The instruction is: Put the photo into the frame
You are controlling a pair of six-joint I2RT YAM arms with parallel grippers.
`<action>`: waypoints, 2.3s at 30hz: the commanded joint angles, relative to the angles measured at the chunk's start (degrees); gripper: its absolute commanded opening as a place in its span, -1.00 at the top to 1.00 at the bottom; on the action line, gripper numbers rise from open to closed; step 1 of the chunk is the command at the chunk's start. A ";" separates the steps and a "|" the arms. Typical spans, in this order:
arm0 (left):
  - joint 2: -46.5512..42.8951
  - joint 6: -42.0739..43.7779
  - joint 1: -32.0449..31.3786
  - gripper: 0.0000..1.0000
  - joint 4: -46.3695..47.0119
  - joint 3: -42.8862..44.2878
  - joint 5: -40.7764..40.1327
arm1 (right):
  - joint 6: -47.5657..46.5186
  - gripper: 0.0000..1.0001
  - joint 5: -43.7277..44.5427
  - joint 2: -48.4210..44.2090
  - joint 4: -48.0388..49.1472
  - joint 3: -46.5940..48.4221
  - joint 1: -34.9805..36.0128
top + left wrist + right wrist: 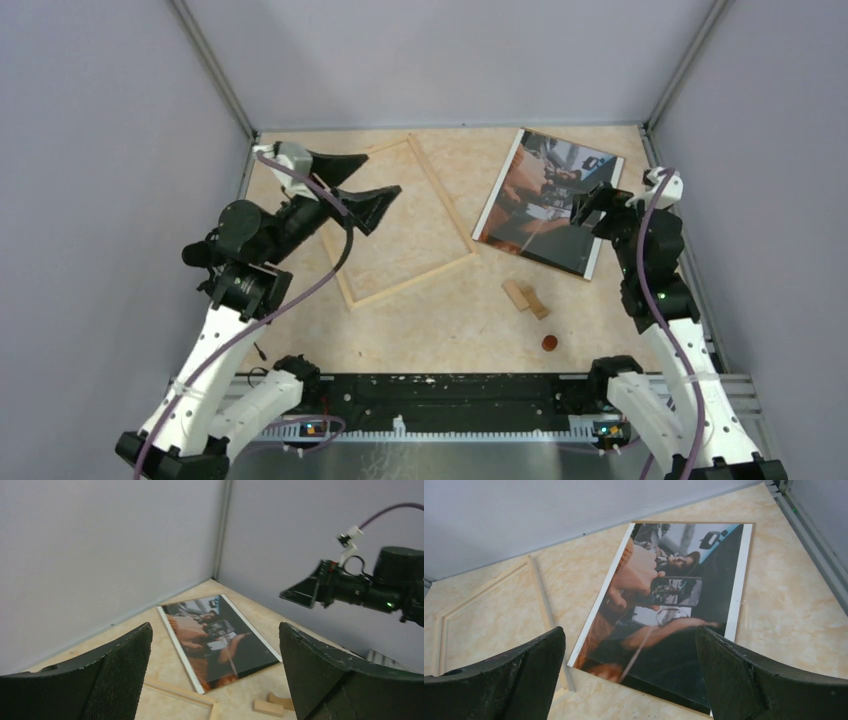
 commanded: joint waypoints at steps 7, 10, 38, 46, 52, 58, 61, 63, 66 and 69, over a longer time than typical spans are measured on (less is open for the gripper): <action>11.74 8.09 -10.68 -0.97 -14.32 6.54 -3.84 | 1.36 -0.98 11.92 3.18 -3.76 -1.03 0.29; 13.55 9.11 -11.50 -0.96 -17.82 6.44 -7.83 | 3.19 -0.98 10.94 6.39 -3.80 -0.83 0.22; 16.04 3.81 -14.99 -0.96 -16.45 2.71 -3.06 | 16.32 -0.78 -37.99 39.47 17.62 -9.62 -38.39; 17.28 3.55 -15.09 -0.96 -16.39 2.62 -3.08 | 20.74 -0.56 -46.51 47.63 30.89 -12.41 -40.14; 18.02 3.30 -15.03 -0.96 -16.39 2.54 -2.89 | 26.54 -0.34 -52.78 51.02 42.85 -14.49 -40.57; 18.28 3.00 -15.08 -0.96 -16.36 2.53 -2.64 | 29.68 -0.22 -53.37 46.97 47.00 -15.35 -40.58; 18.41 2.70 -15.01 -0.96 -16.26 2.53 -2.31 | 31.10 -0.18 -53.65 45.75 48.18 -15.73 -40.58; 18.58 2.42 -15.07 -0.96 -16.06 2.44 -1.99 | 32.49 -0.16 -53.83 45.92 50.14 -16.10 -40.58; 18.88 1.97 -15.07 -0.96 -15.63 2.29 -1.34 | 36.64 -0.13 -55.06 47.91 56.90 -17.19 -40.58; 19.16 1.62 -15.07 -0.96 -15.52 2.18 -0.95 | 44.35 -0.11 -55.25 51.83 68.34 -19.22 -39.99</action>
